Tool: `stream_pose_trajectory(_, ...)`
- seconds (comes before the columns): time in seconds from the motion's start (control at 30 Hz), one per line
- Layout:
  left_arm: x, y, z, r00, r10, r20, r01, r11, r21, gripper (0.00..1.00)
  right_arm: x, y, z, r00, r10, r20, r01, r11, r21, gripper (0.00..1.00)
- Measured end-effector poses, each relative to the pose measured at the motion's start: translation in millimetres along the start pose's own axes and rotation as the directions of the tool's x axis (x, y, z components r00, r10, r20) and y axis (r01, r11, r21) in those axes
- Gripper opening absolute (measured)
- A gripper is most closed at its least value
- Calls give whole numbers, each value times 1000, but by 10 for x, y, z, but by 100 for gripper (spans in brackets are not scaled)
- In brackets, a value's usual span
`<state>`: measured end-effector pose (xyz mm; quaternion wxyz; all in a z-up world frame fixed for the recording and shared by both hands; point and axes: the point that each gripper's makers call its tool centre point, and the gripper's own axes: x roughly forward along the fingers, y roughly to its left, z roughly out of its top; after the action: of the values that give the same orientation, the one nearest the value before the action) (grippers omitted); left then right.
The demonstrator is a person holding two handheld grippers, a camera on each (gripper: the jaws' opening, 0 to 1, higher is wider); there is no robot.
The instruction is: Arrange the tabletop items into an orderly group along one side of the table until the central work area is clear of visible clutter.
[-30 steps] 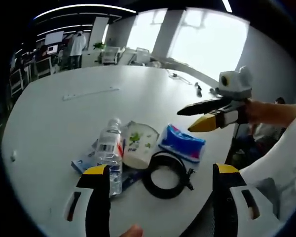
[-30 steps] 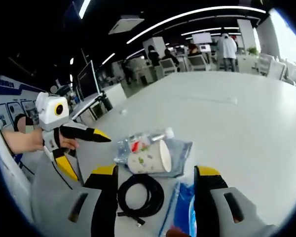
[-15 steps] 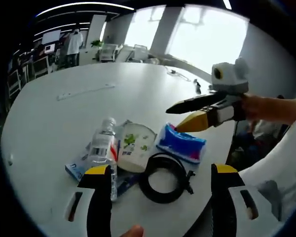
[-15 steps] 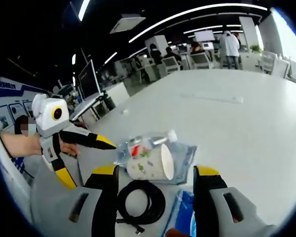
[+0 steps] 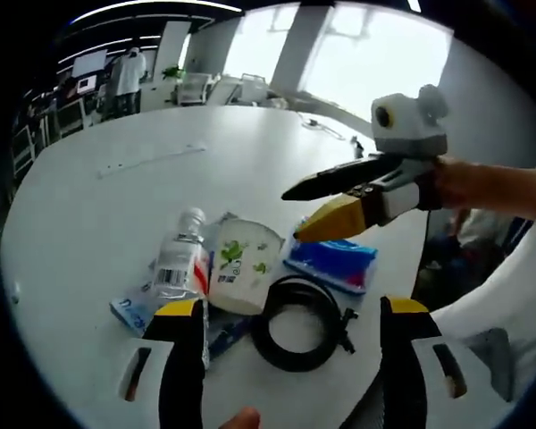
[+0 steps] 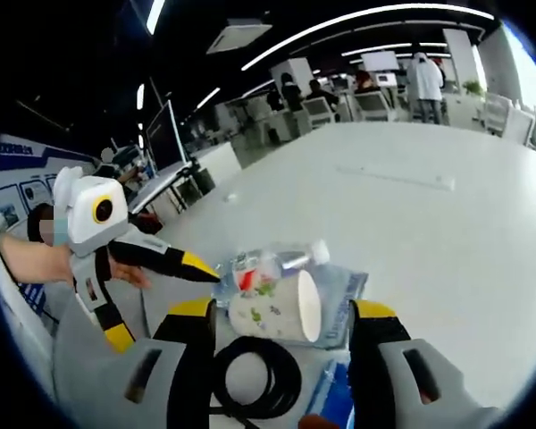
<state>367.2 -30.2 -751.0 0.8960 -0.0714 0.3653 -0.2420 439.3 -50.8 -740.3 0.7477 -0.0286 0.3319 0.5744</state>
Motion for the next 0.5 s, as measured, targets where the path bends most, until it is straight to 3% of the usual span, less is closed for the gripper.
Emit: stream_pose_trajectory(0.5, 120, 12, 46, 1000, -15, -17, 16, 1000, 18, 77, 195, 63, 6, 999, 43, -27, -42, 999, 26, 53)
